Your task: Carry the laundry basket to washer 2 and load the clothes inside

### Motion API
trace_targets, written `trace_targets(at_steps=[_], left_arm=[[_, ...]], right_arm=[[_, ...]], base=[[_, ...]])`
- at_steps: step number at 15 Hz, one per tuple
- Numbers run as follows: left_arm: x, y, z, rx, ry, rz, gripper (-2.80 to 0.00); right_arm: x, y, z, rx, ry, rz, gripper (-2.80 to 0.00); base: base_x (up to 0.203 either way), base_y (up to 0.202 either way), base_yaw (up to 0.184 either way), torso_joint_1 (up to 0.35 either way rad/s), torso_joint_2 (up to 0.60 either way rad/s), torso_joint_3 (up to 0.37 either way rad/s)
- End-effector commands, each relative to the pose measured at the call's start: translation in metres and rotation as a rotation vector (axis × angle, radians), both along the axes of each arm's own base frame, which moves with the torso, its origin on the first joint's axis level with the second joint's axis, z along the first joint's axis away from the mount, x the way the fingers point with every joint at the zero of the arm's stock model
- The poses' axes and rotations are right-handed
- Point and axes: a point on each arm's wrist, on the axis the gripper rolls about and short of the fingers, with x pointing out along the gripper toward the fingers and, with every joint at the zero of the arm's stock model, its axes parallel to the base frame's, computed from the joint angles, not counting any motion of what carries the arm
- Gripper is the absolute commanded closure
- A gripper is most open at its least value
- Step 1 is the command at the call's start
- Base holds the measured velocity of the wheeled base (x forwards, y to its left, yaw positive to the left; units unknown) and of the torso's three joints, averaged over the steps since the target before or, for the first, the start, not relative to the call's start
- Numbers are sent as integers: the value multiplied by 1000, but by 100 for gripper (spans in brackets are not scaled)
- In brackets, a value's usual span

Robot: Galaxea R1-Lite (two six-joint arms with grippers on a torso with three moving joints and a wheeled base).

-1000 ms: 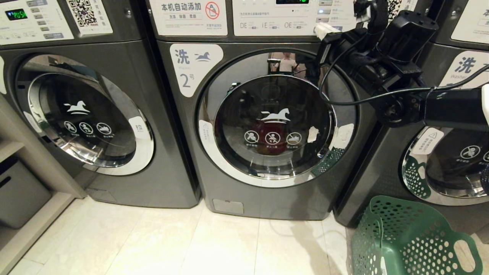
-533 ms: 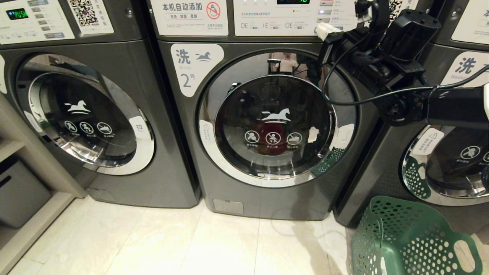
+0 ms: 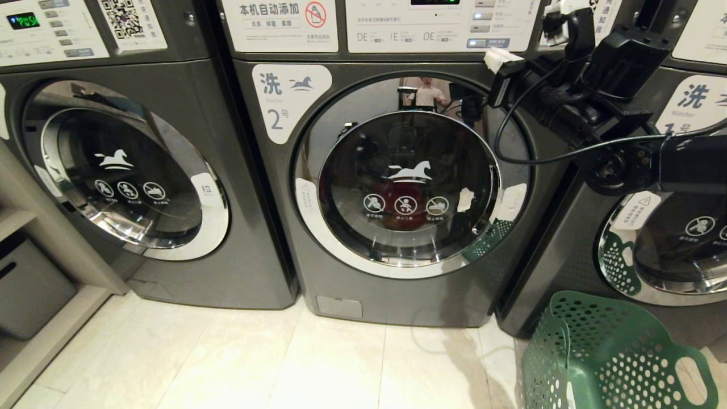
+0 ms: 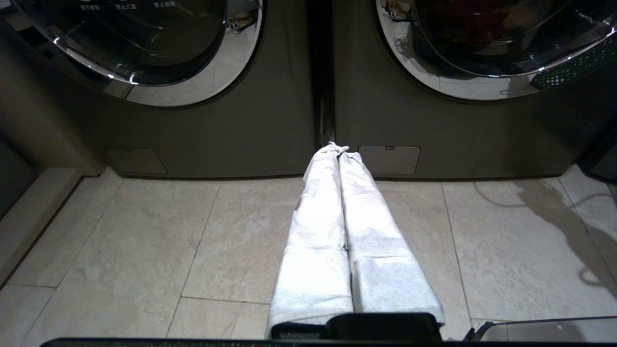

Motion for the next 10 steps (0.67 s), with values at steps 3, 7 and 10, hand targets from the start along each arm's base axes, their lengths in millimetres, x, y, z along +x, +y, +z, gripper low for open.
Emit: trace_targets(at_steps=[3,7,10], left_arm=[[0,0,-2,0,6,0,0],[0,0,-2,0,6,0,0],[0,0,-2,0,6,0,0]], right_arm=[[-7,8,5,-3,-19,29,0],[-14,15,12,3,-36,47,0],[-13,15,12,5,-36,43,0]], base=[[0,0,0,0,0,0],[0,0,0,0,0,0],[0,0,0,0,0,0]])
